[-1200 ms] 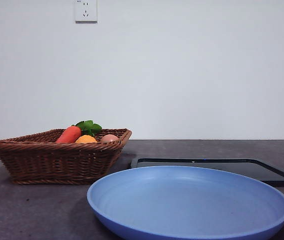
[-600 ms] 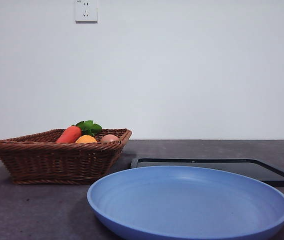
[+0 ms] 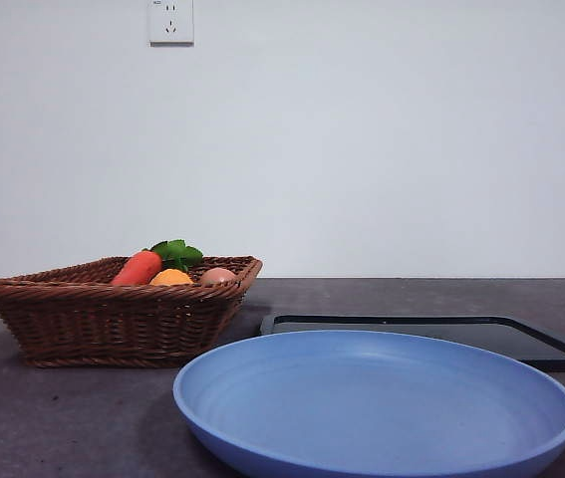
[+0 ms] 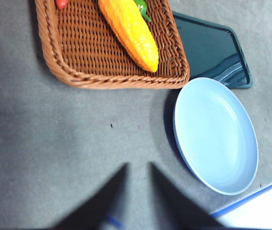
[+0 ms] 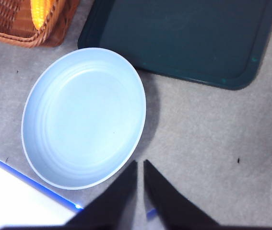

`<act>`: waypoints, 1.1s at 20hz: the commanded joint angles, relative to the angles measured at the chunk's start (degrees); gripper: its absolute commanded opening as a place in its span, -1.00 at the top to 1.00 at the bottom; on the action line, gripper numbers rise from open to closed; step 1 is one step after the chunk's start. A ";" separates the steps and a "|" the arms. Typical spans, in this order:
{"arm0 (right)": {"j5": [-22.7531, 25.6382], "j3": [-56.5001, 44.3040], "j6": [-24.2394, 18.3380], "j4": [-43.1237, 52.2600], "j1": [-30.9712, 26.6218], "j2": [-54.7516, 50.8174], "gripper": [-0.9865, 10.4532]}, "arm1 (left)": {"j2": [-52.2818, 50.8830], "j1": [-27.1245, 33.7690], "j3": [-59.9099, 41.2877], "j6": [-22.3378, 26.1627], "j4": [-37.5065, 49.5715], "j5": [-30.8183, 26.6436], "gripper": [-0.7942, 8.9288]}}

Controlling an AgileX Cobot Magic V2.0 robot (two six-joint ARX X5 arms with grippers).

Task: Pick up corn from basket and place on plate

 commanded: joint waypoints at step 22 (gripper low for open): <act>-2.54 0.87 2.47 20.52 10.03 35.60 0.30 | 0.28 -0.07 1.01 -1.01 3.61 0.37 0.06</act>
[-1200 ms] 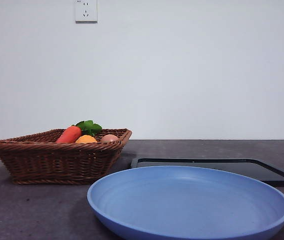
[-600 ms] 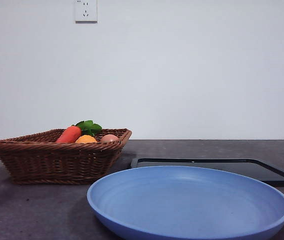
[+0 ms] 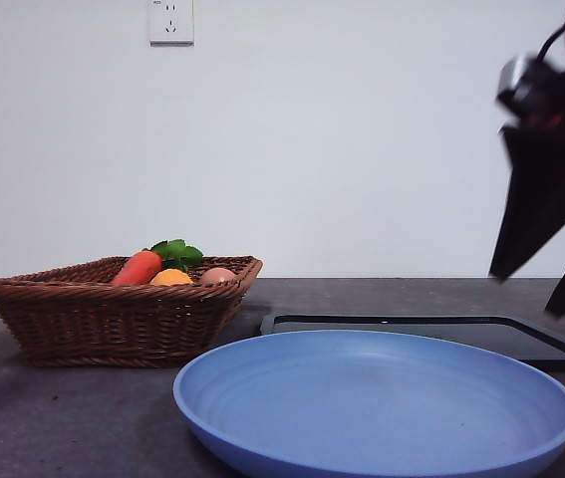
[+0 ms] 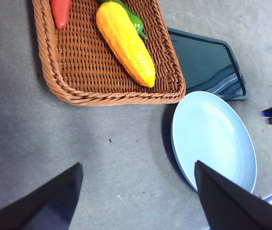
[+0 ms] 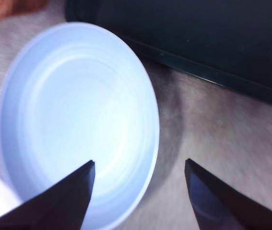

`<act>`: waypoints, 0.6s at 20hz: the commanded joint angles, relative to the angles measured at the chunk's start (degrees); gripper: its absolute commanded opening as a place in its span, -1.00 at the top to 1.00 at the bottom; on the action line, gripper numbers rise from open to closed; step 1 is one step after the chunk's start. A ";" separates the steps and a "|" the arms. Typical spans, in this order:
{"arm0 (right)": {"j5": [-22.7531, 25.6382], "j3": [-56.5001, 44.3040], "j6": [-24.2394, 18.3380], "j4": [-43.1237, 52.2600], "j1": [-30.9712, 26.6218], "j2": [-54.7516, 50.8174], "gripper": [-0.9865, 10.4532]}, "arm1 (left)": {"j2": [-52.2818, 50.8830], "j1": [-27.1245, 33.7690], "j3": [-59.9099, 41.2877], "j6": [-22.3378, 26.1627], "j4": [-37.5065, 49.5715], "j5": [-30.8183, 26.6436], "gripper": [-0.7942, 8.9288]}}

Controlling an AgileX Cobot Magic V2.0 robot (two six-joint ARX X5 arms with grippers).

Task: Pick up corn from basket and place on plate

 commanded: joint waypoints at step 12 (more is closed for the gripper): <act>-0.13 0.87 0.46 8.39 4.11 14.93 0.82 | 0.28 -0.07 1.01 0.07 0.44 0.39 0.06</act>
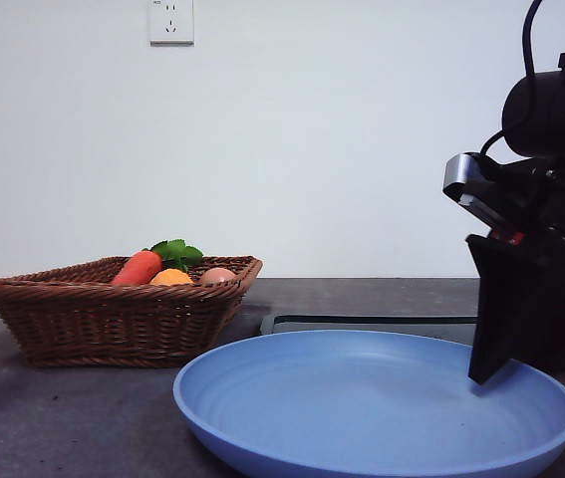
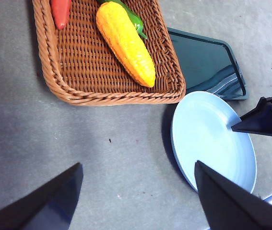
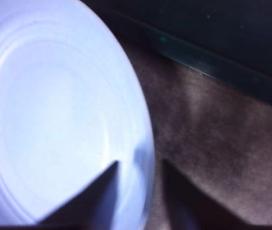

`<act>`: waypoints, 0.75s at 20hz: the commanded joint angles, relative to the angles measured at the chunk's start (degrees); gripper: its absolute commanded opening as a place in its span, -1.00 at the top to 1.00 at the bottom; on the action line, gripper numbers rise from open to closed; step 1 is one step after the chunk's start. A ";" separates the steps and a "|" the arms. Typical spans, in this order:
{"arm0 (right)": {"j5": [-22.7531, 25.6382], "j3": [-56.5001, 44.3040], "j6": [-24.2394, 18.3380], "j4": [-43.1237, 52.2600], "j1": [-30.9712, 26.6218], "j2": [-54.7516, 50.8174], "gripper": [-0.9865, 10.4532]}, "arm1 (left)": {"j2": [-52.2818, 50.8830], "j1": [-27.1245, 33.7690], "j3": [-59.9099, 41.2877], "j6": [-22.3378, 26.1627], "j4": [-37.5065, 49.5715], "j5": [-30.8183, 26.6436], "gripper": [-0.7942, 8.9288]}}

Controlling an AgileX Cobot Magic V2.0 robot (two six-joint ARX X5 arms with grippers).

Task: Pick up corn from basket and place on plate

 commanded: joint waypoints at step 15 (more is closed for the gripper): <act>0.37 1.16 2.62 -9.90 0.15 -19.91 0.82 | 12.72 -3.26 6.01 -5.55 11.13 0.35 0.06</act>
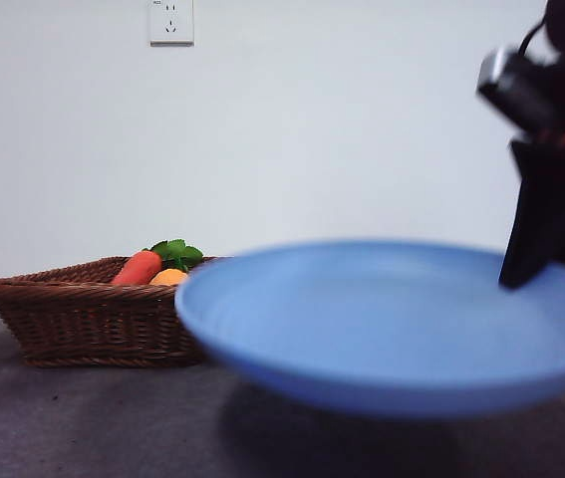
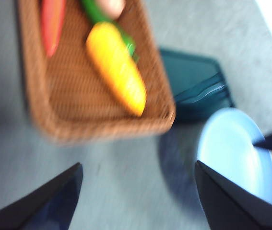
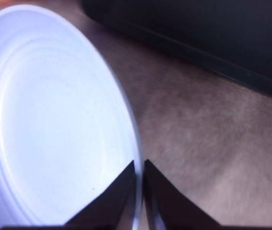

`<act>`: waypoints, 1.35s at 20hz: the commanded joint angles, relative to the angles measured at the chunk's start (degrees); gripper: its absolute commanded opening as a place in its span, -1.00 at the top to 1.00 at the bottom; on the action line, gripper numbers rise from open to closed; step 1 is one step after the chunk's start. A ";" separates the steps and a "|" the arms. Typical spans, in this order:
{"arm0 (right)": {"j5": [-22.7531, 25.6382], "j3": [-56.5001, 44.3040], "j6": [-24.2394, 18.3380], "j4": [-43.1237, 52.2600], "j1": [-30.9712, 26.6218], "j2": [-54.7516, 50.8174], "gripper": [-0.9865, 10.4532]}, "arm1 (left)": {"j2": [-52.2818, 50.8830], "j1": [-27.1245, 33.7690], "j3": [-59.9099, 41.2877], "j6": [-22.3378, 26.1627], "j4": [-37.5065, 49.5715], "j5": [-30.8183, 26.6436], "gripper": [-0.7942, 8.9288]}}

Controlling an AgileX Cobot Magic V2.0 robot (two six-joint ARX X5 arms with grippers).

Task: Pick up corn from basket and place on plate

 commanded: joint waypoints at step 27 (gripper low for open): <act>5.79 6.86 4.76 -12.50 0.15 -27.32 0.82 | 65.77 -23.76 34.18 -8.79 8.90 -27.61 0.06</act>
